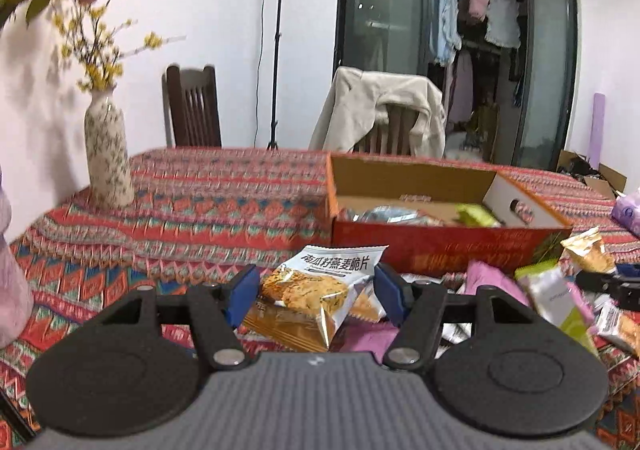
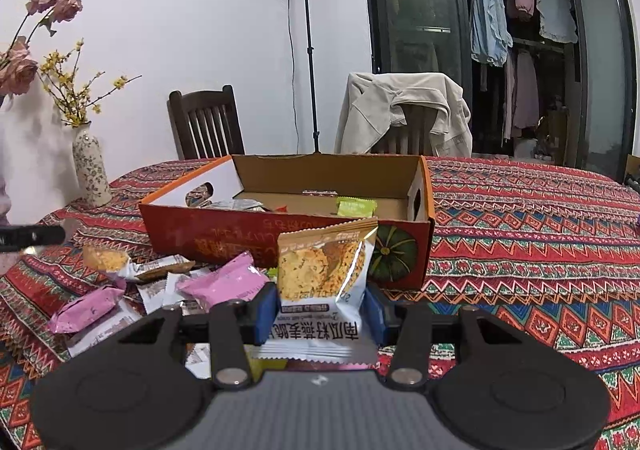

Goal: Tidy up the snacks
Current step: 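Carry both cracker packets into the box and open both tools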

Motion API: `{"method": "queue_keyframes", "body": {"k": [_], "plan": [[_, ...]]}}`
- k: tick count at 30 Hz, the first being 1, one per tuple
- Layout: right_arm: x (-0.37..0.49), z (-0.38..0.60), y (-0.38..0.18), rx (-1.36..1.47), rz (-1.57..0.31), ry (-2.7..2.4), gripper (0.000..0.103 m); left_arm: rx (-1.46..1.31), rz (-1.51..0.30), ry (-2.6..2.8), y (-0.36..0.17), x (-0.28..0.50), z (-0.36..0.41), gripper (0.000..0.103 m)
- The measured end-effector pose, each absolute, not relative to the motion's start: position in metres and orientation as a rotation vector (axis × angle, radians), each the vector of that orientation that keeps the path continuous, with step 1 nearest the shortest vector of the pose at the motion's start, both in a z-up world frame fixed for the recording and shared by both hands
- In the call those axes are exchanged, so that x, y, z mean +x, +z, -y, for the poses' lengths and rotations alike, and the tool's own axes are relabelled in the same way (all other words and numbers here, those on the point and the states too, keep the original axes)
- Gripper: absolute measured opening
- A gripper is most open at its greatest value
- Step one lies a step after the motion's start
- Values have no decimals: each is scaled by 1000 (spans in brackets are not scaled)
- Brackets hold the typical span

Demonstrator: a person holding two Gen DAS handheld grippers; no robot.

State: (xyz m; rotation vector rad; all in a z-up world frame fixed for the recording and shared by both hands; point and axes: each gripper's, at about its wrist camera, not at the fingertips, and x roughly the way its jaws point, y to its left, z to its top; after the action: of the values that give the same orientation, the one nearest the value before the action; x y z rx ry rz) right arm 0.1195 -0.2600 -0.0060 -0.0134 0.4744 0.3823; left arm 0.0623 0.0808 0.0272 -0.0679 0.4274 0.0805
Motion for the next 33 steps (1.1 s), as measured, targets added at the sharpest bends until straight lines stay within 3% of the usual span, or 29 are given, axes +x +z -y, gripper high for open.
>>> {"method": "queue_keyframes", "body": {"k": [19, 33], "plan": [[165, 240, 44, -65, -370, 392, 45, -36, -337, 50, 78, 143, -29, 64], [255, 220, 43, 8, -401, 356, 45, -37, -329, 95, 66, 228, 1, 64]]}}
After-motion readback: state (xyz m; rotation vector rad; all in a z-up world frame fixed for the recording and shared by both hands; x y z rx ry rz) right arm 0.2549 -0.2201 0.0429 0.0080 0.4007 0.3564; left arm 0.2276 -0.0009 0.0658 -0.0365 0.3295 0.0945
